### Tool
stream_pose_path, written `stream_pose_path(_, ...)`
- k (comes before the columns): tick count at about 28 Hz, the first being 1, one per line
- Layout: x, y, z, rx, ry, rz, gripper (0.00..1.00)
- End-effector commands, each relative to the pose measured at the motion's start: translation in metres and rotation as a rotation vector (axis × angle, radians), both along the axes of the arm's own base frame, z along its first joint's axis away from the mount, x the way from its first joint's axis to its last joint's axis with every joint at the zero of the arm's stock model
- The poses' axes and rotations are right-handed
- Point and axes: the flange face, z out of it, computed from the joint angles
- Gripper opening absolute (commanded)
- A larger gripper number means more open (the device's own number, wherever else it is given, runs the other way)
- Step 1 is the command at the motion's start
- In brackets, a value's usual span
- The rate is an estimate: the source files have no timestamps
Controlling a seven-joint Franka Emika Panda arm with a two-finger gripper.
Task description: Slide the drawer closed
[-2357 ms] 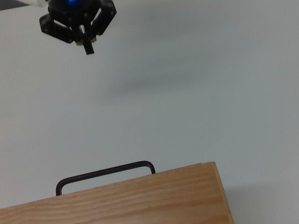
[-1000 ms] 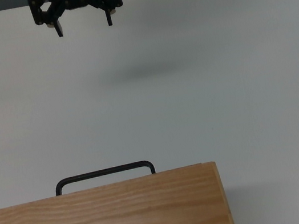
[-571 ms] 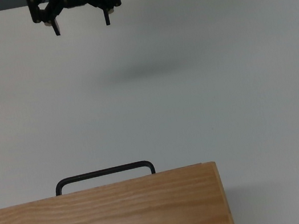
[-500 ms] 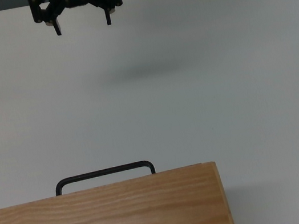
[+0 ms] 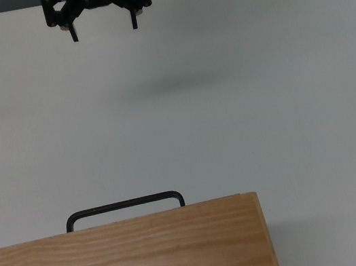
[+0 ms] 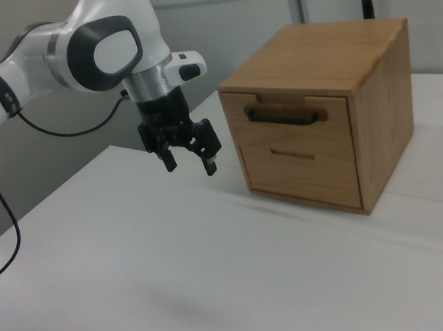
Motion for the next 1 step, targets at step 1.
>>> stream_pose_path(1, -0.0086, 0.003, 0.0036, -0.013, 0.013, -0.014, 1.0)
